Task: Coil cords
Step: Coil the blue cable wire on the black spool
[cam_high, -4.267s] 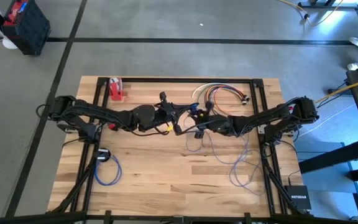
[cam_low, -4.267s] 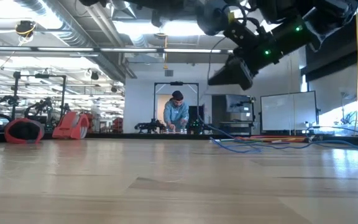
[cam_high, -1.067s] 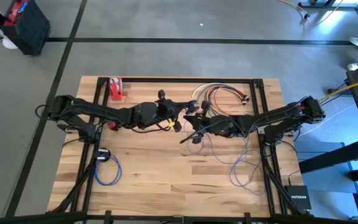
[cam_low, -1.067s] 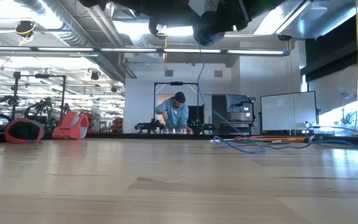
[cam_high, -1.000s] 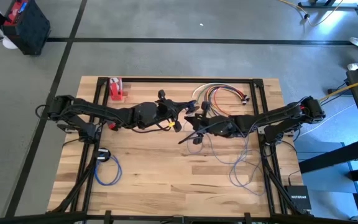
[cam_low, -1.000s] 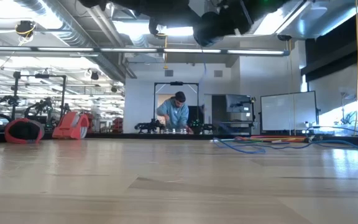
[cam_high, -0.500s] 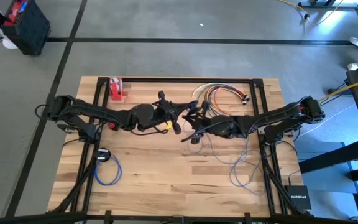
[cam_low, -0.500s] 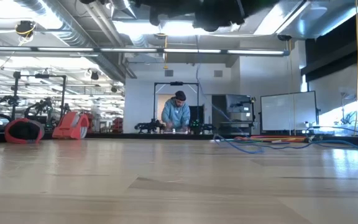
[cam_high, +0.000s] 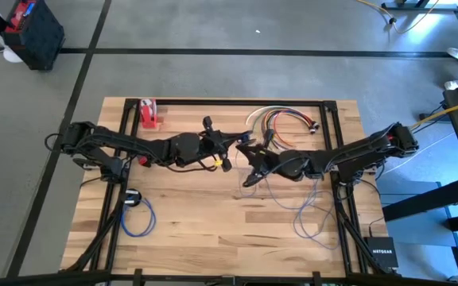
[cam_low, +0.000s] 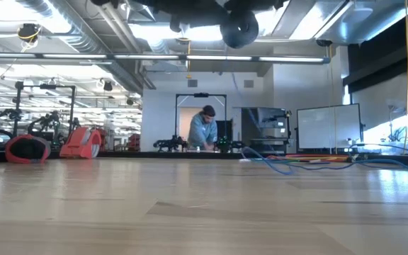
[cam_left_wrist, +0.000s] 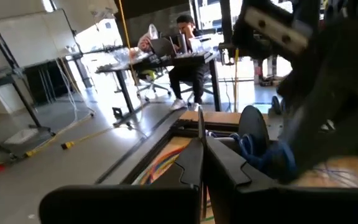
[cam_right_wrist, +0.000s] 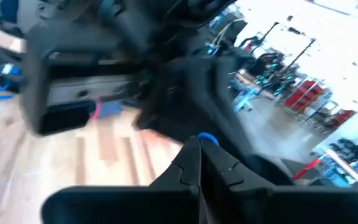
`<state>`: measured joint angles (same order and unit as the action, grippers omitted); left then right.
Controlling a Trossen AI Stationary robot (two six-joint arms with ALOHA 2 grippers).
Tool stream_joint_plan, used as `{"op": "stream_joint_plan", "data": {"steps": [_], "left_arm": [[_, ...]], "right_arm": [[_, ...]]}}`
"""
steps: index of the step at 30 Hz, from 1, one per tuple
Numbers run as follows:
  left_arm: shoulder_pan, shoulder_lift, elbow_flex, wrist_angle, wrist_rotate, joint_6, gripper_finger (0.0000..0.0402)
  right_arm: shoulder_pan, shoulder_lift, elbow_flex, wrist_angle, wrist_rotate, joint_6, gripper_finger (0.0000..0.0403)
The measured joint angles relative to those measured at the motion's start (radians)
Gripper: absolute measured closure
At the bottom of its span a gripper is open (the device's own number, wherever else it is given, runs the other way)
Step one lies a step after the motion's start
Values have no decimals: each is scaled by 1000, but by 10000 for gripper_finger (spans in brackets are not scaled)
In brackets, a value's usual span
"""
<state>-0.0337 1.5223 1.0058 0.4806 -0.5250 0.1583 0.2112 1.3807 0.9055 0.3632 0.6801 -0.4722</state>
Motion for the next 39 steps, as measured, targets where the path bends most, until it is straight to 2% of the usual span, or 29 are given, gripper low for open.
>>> {"op": "stream_joint_plan", "data": {"steps": [7,14,20,25,29,35,39], "left_arm": [[-13,0,0,-17,1,60,400],[-12,0,0,-37,1,62,400],[-13,0,0,-33,1,76,400],[-13,0,-2,-33,1,76,400],[-12,1,-2,-30,1,67,400],[-12,0,-2,-31,1,61,400],[-12,0,-2,-29,0,43,400]], "right_arm": [[-2,-103,0,-95,9,-1,402],[-2,-188,0,-280,4,89,402],[-2,-248,0,-353,-60,164,402],[-2,-251,0,-292,-146,206,402],[-2,-227,1,-262,-214,179,402],[-2,-220,1,-295,-176,146,400],[-1,-220,1,-378,-182,158,382]]}}
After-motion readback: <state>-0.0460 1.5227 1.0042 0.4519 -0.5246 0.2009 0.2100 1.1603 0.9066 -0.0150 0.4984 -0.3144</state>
